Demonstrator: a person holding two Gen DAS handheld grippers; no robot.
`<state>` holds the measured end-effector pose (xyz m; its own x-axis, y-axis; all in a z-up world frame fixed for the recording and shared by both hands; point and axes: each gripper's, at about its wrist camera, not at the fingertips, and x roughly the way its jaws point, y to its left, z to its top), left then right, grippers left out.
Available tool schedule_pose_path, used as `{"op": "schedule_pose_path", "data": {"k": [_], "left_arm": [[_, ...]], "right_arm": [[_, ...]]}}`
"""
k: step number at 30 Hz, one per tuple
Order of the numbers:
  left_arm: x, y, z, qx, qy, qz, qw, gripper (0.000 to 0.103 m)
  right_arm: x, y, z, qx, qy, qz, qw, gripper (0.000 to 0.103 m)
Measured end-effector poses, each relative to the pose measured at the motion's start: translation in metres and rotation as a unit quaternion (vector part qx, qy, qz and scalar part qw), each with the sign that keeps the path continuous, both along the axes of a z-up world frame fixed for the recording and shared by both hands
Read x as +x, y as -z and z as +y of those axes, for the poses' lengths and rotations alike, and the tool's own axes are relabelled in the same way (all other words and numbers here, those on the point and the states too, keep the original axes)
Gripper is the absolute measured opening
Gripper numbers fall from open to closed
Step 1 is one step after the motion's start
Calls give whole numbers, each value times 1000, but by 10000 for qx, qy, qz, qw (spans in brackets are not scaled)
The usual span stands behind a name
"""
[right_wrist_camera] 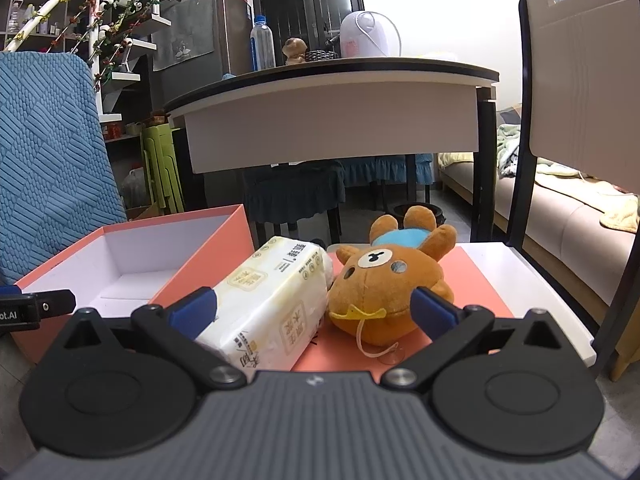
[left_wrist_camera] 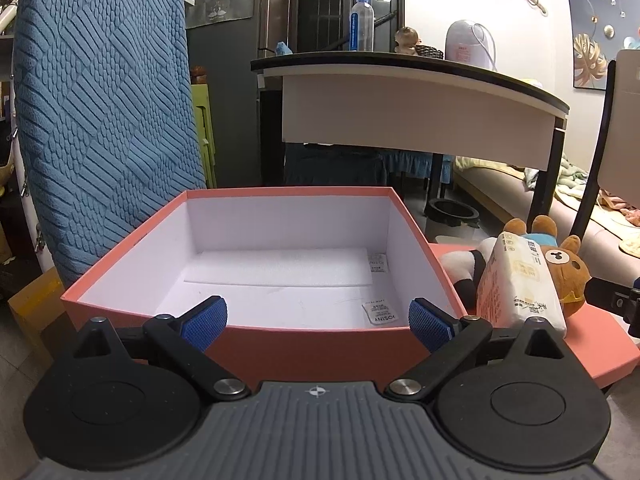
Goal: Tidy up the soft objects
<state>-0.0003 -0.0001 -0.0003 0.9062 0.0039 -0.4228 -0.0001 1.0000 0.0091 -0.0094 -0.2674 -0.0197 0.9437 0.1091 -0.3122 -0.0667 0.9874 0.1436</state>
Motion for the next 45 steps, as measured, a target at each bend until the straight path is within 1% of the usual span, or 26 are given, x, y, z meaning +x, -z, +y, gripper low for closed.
{"op": "schedule_pose_path", "data": {"k": [6,13,15,17,20,24,27,45], "left_arm": [[-3,2,-1,-47,-12,-24,10000,99],[-3,1,-4,-54,31,-38,10000,99],[-4,1,-4,-33,31,-57,10000,99],[-5,2,-4,-18,23,-74,10000,99],[-4,1,-4,-13,23,-78,10000,99],[-4,0,-9,2,-14,-58,10000,99],[-4,0,-9,6,-12,-65,10000,99],[-4,1,-8,-16,-9,-102,9999,99]], "right_arm": [[0,0,1,-43,-73,-73,9999,103],[-11,-4,6,-108,23,-387,9992,103],[-11,-5,10,-224,103,-424,9988,103],[-6,-5,9,-236,115,-347,9991,103],[-3,-3,7,-123,87,-202,9997,103],[1,-1,8,-200,110,-102,9997,103],[-1,3,9,-190,120,-94,9997,103],[1,1,7,-160,165,-98,9997,103]]}}
